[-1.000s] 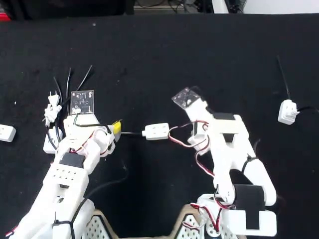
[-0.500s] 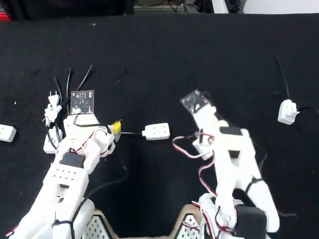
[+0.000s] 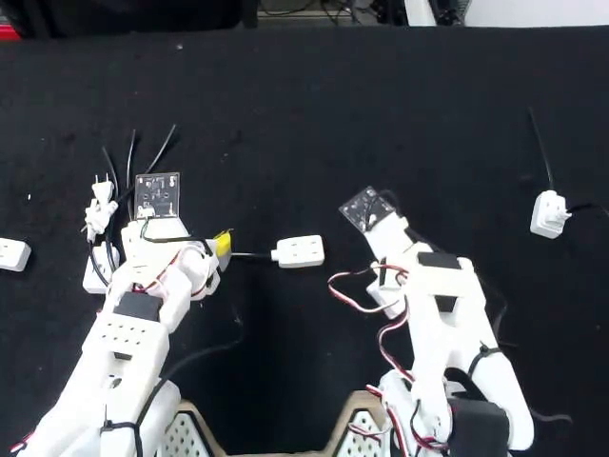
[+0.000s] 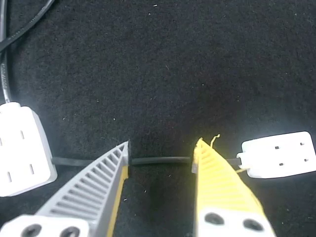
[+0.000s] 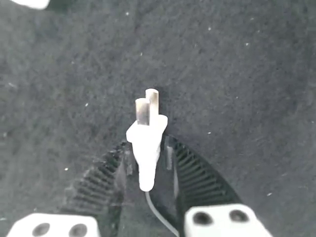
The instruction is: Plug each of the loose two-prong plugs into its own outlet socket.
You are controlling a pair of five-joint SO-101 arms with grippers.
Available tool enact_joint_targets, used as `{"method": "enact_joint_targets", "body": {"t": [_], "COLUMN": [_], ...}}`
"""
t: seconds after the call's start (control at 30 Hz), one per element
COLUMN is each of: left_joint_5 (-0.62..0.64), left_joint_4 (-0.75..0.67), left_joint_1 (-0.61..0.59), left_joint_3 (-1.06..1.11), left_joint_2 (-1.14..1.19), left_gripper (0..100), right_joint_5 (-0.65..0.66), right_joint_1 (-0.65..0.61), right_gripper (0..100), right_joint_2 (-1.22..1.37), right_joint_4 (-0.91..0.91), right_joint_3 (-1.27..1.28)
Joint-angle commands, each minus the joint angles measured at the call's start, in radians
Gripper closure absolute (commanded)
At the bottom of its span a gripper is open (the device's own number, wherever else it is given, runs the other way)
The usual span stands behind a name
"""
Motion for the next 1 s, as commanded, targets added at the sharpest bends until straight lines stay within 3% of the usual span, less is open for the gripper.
{"method": "enact_joint_targets", "body": {"t": [0.0,0.1,0.17,0.27,0.37,0.5,0.73,0.97], "left_joint_5": [-0.008,-0.008,-0.008,-0.008,-0.008,-0.003,-0.002,-0.002], "left_joint_4": [-0.023,-0.021,-0.021,-0.021,-0.02,-0.018,-0.018,0.072], "left_joint_1": [-0.01,-0.01,-0.01,-0.01,-0.01,-0.01,-0.002,0.076], "left_joint_3": [-0.016,-0.015,-0.015,-0.015,-0.015,-0.022,-0.024,-0.071], "left_joint_2": [-0.021,-0.021,-0.021,-0.021,-0.021,-0.021,-0.021,-0.044], "left_gripper": [79,79,79,79,79,79,79,79], "right_joint_5": [0.018,0.018,0.017,0.011,0.006,-0.133,-0.43,-0.56], "right_joint_1": [0.023,0.025,0.025,0.028,0.037,-0.061,-0.371,-0.571], "right_gripper": [91.0,92.8,99.4,98.7,98.8,98.8,98.8,98.8], "right_joint_2": [-0.036,-0.038,-0.045,-0.059,-0.136,-0.272,-0.363,-0.317], "right_joint_4": [0.008,0.008,0.008,0.028,0.206,0.336,0.06,-0.183], "right_joint_3": [-0.001,-0.001,-0.001,-0.031,-0.147,-0.252,-0.151,-0.021]}}
